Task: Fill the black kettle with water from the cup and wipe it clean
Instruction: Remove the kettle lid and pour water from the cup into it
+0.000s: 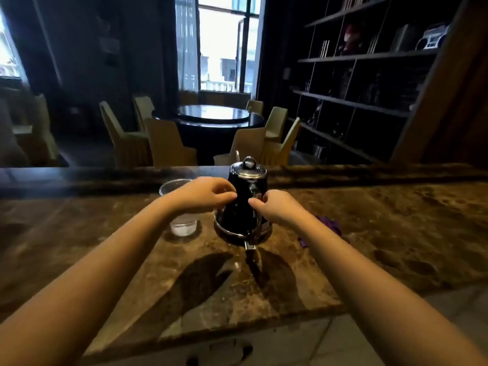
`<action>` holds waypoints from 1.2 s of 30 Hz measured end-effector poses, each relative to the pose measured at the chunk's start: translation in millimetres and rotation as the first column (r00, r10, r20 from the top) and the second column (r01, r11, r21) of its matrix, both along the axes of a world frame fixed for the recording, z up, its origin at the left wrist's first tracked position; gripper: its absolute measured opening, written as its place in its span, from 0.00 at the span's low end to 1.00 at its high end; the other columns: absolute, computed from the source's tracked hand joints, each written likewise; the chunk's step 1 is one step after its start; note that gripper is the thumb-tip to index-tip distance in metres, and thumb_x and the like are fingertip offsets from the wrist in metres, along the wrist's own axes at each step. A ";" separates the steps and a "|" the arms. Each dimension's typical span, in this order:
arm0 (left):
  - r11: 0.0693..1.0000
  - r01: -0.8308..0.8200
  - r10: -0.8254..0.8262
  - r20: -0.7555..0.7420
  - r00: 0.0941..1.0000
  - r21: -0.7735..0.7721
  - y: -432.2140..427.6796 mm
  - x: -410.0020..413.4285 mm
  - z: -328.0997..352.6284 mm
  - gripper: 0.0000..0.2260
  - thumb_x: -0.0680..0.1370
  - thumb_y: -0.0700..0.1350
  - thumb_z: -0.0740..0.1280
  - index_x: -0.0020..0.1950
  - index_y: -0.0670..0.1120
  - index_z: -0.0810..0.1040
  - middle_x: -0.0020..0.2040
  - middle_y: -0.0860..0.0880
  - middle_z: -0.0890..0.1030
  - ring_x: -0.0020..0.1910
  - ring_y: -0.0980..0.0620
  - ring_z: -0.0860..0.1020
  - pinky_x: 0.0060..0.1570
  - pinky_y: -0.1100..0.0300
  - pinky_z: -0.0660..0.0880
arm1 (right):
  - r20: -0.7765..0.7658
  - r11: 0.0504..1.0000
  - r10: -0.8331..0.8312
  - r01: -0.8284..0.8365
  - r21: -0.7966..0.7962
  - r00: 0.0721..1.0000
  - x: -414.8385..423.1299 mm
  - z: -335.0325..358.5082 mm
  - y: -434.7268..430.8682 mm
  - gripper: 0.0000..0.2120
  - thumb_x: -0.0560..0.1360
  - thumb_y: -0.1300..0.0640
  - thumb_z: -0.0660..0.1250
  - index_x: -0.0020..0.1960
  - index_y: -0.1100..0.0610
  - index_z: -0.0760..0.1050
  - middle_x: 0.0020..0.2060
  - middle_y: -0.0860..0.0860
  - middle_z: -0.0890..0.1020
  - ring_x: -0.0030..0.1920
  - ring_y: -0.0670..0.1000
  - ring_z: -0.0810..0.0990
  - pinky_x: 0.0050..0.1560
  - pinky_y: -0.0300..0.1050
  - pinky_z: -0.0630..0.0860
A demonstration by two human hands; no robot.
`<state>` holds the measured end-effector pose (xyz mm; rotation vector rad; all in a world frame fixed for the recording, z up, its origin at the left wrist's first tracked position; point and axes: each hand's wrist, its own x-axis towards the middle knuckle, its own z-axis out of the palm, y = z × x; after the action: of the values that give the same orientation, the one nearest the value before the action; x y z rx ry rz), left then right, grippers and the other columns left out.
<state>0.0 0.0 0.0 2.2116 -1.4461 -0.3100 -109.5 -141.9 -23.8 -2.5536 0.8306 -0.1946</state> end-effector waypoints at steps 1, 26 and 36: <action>0.997 -0.045 0.047 0.029 0.998 -0.069 -8.1 3.7 3.4 0.14 0.77 0.50 0.61 0.61 0.47 0.75 0.55 0.47 0.81 0.52 0.51 0.79 0.53 0.55 0.76 | 0.032 0.999 -0.020 0.019 0.044 0.999 1.9 -4.1 2.8 0.21 0.76 0.42 0.58 0.52 0.59 0.76 0.45 0.54 0.80 0.45 0.53 0.79 0.44 0.47 0.75; 0.941 -0.036 0.008 -0.085 0.996 -0.338 -113.5 40.7 -17.0 0.13 0.77 0.48 0.63 0.57 0.45 0.79 0.54 0.45 0.83 0.51 0.53 0.78 0.53 0.61 0.71 | 0.707 0.921 -0.322 0.035 0.389 0.630 -0.8 -66.6 -20.7 0.18 0.74 0.47 0.64 0.30 0.54 0.69 0.25 0.48 0.72 0.30 0.49 0.71 0.33 0.45 0.67; 0.912 -0.089 0.100 0.006 0.995 -0.401 -119.4 37.3 -21.2 0.12 0.77 0.49 0.63 0.55 0.44 0.80 0.51 0.45 0.84 0.45 0.55 0.77 0.50 0.58 0.74 | 0.716 0.926 -0.305 0.021 0.376 0.629 -1.3 -71.9 -30.0 0.18 0.73 0.44 0.64 0.33 0.56 0.73 0.29 0.55 0.77 0.33 0.54 0.77 0.34 0.50 0.71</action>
<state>37.3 -119.4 -21.2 1.9451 -1.2749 0.0492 -110.8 -171.8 -95.7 -1.7735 0.6600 -1.0316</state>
